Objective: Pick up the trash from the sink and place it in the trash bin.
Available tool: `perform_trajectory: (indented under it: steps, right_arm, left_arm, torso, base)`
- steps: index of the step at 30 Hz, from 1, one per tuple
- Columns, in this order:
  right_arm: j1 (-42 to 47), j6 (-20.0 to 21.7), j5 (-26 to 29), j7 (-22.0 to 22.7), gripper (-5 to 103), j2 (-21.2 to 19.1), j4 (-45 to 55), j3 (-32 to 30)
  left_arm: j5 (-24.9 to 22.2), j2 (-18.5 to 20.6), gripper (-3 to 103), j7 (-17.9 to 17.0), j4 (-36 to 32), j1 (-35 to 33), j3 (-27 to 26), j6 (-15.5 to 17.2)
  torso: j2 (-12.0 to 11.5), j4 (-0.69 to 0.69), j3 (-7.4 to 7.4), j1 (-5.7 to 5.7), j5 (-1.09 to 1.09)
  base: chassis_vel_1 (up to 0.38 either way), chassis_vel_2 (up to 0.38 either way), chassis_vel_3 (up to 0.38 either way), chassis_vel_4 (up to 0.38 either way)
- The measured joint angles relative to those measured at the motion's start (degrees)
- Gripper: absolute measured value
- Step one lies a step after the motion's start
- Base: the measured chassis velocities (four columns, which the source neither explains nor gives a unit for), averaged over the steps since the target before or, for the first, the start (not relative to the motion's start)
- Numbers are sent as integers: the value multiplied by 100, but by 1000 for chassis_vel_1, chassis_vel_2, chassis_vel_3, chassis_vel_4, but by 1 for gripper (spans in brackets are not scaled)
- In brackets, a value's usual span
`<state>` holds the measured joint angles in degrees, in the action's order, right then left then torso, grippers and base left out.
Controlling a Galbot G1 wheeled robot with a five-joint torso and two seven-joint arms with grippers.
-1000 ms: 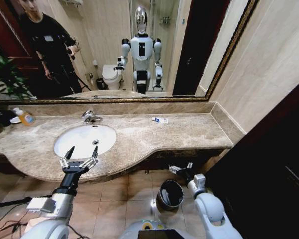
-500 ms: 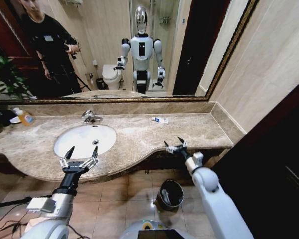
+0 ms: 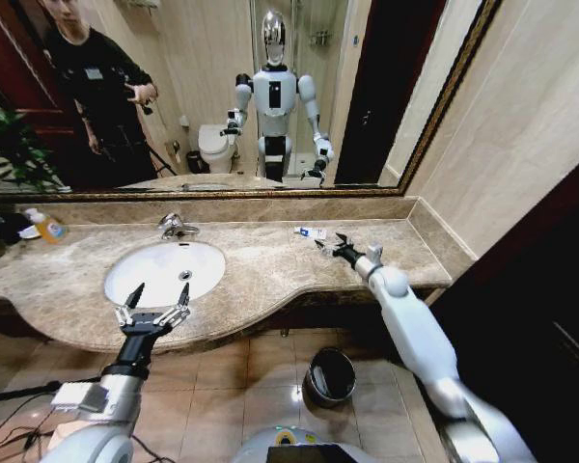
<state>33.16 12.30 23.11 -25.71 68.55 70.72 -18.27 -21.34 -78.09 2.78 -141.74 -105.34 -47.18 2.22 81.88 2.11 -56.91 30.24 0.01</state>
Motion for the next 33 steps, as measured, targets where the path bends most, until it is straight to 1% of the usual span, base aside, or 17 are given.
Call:
perform_trajectory:
  steps: [2, 4, 5, 7, 14, 19, 20, 22, 23, 24, 26, 29, 30, 32, 33]
  right_arm:
    - [-372, -70, -170, -381, 100, 86, -652, 35]
    - [-636, -166, -315, -687, 100, 164, -1082, 35]
    - [-636, -166, -315, -687, 100, 164, -1082, 35]
    - [-1016, -298, -552, -940, 100, 290, -1653, 33]
    - [-1571, -364, -817, -954, 100, 557, -2348, 2]
    - [-1715, -350, -979, -918, 100, 629, -2572, -50]
    - [-1739, -345, -1055, -909, 102, 643, -2652, -87]
    - [-1744, -340, -1094, -908, 102, 646, -2693, -110]
    - [-1745, -336, -1133, -908, 100, 646, -2738, -129]
    - [-1740, -336, -1170, -908, 94, 646, -2773, -151]
    - [-1718, -335, -1195, -908, 94, 645, -2784, -166]
    - [-1646, -321, -1234, -908, 84, 640, -2772, -174]
    - [-1646, -321, -1234, -908, 84, 640, -2772, -174]
    - [-1605, -319, -1250, -894, 72, 640, -2744, -178]
    - [-1605, -319, -1250, -894, 72, 640, -2744, -178]
  left_arm:
    - [0, 0, 100, 1, 0, 0, 1, 0]
    - [0, 0, 100, 0, 0, 0, 0, 0]
    - [0, 0, 100, 0, 0, 0, 0, 0]
    - [0, 0, 100, 1, 0, 0, 0, 0]
    - [0, 0, 100, 1, 0, 0, 1, 0]
    - [0, 0, 100, 1, 0, 0, 0, 0]
    - [0, 0, 100, 1, 0, 0, 1, 0]
    - [0, 0, 100, 1, 0, 0, 1, 0]
    - [0, 0, 100, 1, 0, 0, 1, 0]
    - [0, 0, 100, 1, 0, 0, 1, 0]
    - [0, 0, 100, 1, 0, 0, 1, 0]
    - [0, 0, 100, 1, 0, 0, 1, 0]
    - [0, 0, 100, 1, 0, 0, 1, 0]
    - [0, 0, 100, 1, 0, 0, 1, 0]
    - [0, 0, 100, 1, 0, 0, 1, 0]
  torso:
    - [0, 0, 0, 0, 0]
    - [0, -1, 0, 0, 0]
    - [0, -1, 0, 0, 0]
    - [0, 0, 0, -1, -1]
    - [0, 0, 0, 0, 0]
    - [0, 0, 1, -1, -1]
    - [0, 0, 1, -1, -1]
    - [0, 0, 1, -1, -1]
    - [0, 0, 1, -1, -1]
    - [0, 0, 1, -1, -1]
    - [0, 0, 1, -1, -1]
    - [1, 0, 1, -1, 0]
    - [1, 0, 1, -1, 0]
    - [1, 0, 1, -1, 0]
    - [1, 0, 1, -1, 0]
  base:
    - [0, 0, 0, 0]
    - [0, 0, 0, 0]
    - [0, 0, 0, 0]
    - [0, 0, 0, 0]
    - [0, 0, 0, 0]
    - [0, 0, 0, 0]
    - [0, 0, 0, 0]
    - [0, 0, 0, 0]
    - [0, 0, 0, 0]
    - [0, 0, 0, 0]
    - [0, 0, 0, 0]
    - [0, 0, 0, 0]
    - [0, 0, 0, 0]
    - [0, 0, 0, 0]
    - [0, 0, 0, 0]
